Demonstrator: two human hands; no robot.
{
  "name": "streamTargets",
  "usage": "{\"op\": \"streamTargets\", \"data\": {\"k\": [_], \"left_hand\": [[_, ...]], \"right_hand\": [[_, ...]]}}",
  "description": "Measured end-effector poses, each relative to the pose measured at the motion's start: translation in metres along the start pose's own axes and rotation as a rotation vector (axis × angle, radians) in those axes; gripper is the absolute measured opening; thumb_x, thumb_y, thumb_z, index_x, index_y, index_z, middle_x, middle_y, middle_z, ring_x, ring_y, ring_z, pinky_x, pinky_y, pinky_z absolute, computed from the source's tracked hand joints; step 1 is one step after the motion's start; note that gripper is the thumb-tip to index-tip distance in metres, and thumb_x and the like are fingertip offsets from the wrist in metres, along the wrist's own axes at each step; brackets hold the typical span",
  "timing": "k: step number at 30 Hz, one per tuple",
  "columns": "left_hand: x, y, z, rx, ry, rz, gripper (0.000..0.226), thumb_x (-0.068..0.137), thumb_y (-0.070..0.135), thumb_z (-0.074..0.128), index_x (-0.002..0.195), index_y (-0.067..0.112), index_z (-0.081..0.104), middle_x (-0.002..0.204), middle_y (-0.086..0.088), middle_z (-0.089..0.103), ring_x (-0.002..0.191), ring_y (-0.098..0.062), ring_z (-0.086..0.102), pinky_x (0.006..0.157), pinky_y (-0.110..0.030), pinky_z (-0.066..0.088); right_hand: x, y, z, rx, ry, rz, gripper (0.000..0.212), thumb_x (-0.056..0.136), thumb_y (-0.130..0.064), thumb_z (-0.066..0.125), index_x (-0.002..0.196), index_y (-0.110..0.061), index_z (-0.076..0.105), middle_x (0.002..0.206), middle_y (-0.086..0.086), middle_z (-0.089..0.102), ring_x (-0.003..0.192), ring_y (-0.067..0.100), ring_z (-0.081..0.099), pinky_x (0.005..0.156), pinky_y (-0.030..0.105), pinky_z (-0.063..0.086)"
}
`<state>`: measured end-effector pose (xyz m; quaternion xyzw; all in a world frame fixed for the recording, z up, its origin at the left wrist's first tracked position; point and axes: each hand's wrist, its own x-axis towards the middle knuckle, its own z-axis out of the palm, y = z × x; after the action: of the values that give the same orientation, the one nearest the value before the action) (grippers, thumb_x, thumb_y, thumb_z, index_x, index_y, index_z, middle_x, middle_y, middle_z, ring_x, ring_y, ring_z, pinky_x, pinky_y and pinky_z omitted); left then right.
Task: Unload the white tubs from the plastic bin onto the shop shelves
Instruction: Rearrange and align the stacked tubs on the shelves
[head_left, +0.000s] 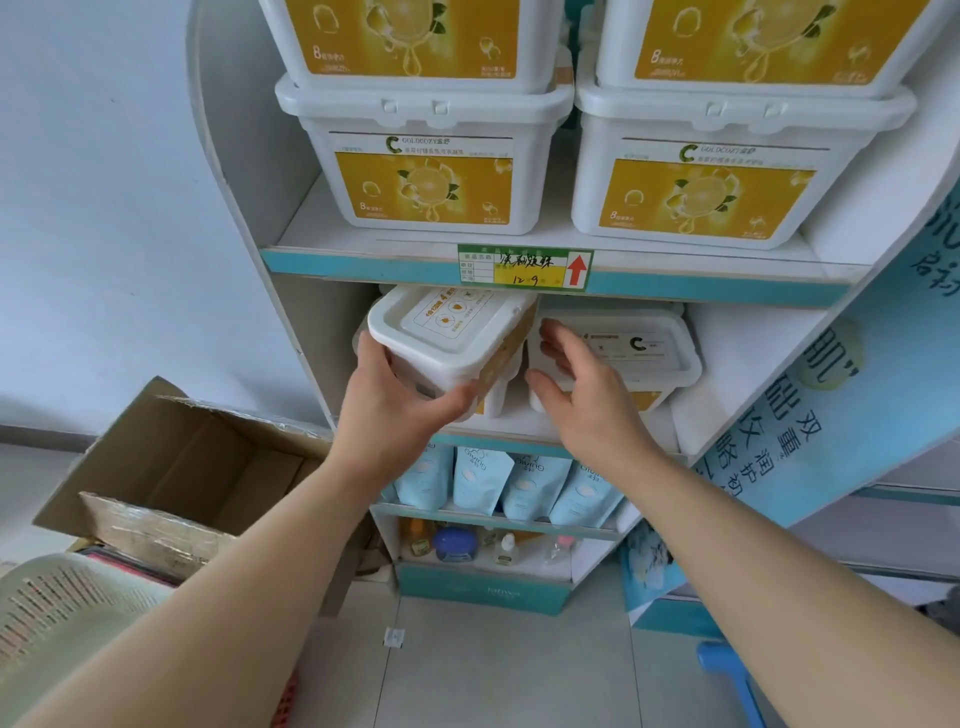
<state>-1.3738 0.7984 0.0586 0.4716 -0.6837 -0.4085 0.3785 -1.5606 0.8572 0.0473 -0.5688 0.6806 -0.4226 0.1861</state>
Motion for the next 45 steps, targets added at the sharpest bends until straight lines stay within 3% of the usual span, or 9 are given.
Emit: {"op": "streamTargets", "data": {"k": [4, 13, 18, 23, 32, 36, 40, 43, 45], "left_hand": [[0.013, -0.008, -0.02, 0.072, -0.087, 0.019, 0.078, 0.068, 0.034, 0.083, 0.135, 0.026, 0.042, 0.126, 0.009, 0.053, 0.111, -0.008, 0.053, 0.097, -0.027, 0.043], [0.016, -0.01, -0.018, 0.056, -0.019, 0.046, 0.061, 0.082, 0.035, 0.069, 0.136, 0.027, 0.043, 0.129, 0.006, 0.051, 0.114, -0.006, 0.053, 0.097, -0.027, 0.044], [0.02, 0.0, -0.005, -0.014, -0.123, 0.096, 0.05, 0.087, 0.027, 0.066, 0.134, 0.025, 0.048, 0.122, 0.02, 0.061, 0.113, 0.003, 0.056, 0.088, -0.013, 0.046], [0.027, 0.017, 0.034, -0.031, -0.185, 0.115, 0.04, 0.088, 0.025, 0.065, 0.127, 0.025, 0.055, 0.113, 0.021, 0.064, 0.106, 0.006, 0.058, 0.079, -0.003, 0.045], [0.045, 0.034, 0.089, 0.06, -0.207, 0.178, 0.025, 0.088, 0.022, 0.066, 0.113, 0.017, 0.063, 0.098, 0.012, 0.065, 0.093, -0.006, 0.06, 0.073, -0.006, 0.043], [0.046, 0.031, 0.095, 0.068, -0.203, 0.172, 0.022, 0.089, 0.022, 0.064, 0.11, 0.016, 0.065, 0.092, 0.013, 0.065, 0.082, 0.007, 0.058, 0.065, 0.0, 0.041], [0.044, 0.031, 0.095, 0.082, -0.203, 0.154, 0.02, 0.09, 0.023, 0.063, 0.108, 0.017, 0.066, 0.09, 0.015, 0.064, 0.079, 0.011, 0.056, 0.062, 0.003, 0.037], [0.039, 0.031, 0.094, 0.129, -0.211, 0.151, 0.018, 0.092, 0.025, 0.06, 0.104, 0.014, 0.067, 0.089, 0.011, 0.067, 0.078, 0.005, 0.059, 0.062, -0.003, 0.042], [0.032, 0.024, 0.095, 0.147, -0.215, 0.139, 0.02, 0.093, 0.028, 0.057, 0.097, 0.012, 0.067, 0.086, 0.0, 0.07, 0.079, -0.014, 0.064, 0.07, -0.023, 0.051]], "right_hand": [[0.017, 0.008, -0.001, -0.02, -0.033, 0.077, 0.069, 0.089, -0.027, 0.063, 0.148, -0.022, 0.026, 0.148, 0.002, 0.04, 0.135, 0.018, 0.038, 0.112, 0.04, 0.033], [0.038, 0.01, 0.001, 0.102, -0.004, 0.045, 0.052, 0.085, -0.021, 0.065, 0.133, -0.023, 0.046, 0.133, -0.003, 0.054, 0.124, 0.012, 0.05, 0.107, 0.043, 0.039], [0.021, 0.023, -0.018, 0.081, 0.018, 0.082, 0.069, 0.073, -0.043, 0.061, 0.138, -0.034, 0.038, 0.135, -0.008, 0.049, 0.124, 0.008, 0.047, 0.108, 0.034, 0.035], [0.006, 0.045, -0.05, 0.059, 0.097, 0.146, 0.076, 0.082, -0.032, 0.066, 0.145, -0.035, 0.025, 0.142, -0.006, 0.041, 0.129, 0.007, 0.041, 0.11, 0.031, 0.03], [-0.022, 0.068, -0.078, -0.046, 0.229, 0.12, 0.04, 0.079, -0.018, 0.064, 0.111, -0.013, 0.04, 0.117, 0.003, 0.044, 0.115, 0.024, 0.048, 0.096, 0.049, 0.045], [-0.025, 0.07, -0.076, -0.004, 0.235, 0.146, 0.037, 0.083, -0.012, 0.063, 0.11, -0.011, 0.036, 0.122, 0.001, 0.041, 0.123, 0.02, 0.043, 0.101, 0.047, 0.042], [-0.024, 0.073, -0.071, -0.03, 0.207, 0.209, 0.068, 0.079, -0.034, 0.061, 0.134, -0.012, 0.027, 0.147, 0.008, 0.028, 0.14, 0.023, 0.028, 0.111, 0.052, 0.031], [-0.026, 0.073, -0.07, -0.044, 0.212, 0.246, 0.07, 0.084, -0.023, 0.064, 0.141, -0.015, 0.022, 0.152, 0.004, 0.021, 0.143, 0.02, 0.021, 0.113, 0.051, 0.027], [-0.029, 0.071, -0.067, -0.058, 0.236, 0.251, 0.061, 0.086, -0.018, 0.062, 0.137, -0.012, 0.029, 0.15, 0.005, 0.027, 0.142, 0.019, 0.022, 0.114, 0.049, 0.027]]}}
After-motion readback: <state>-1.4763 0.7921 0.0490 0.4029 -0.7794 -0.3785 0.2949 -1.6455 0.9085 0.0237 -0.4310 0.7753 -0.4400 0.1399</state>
